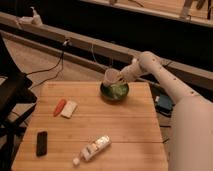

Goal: Place the ceramic cup in the ceramic bowl

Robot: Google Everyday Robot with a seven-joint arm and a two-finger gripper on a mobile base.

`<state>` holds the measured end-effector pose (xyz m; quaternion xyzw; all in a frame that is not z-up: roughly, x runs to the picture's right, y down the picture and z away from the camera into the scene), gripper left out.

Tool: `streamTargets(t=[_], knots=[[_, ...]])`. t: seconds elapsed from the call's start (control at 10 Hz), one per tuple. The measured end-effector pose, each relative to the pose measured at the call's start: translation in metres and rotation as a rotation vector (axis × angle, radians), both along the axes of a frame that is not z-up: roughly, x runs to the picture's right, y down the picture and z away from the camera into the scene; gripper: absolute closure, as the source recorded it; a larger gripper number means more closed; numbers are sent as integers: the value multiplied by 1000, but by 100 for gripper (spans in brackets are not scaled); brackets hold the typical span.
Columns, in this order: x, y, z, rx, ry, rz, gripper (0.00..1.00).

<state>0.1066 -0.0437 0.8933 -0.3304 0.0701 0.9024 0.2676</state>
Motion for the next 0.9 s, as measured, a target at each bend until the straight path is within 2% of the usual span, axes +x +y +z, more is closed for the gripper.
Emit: streamTargets(t=[0.3,0.5,0.7,0.9], knots=[[5,-16,-34,-8,52,-45,100],[9,-23,-44,-20,68,-59,100],[10,-21,-41,-51,67,-69,88],[19,-15,-33,-87,64,-65,68]])
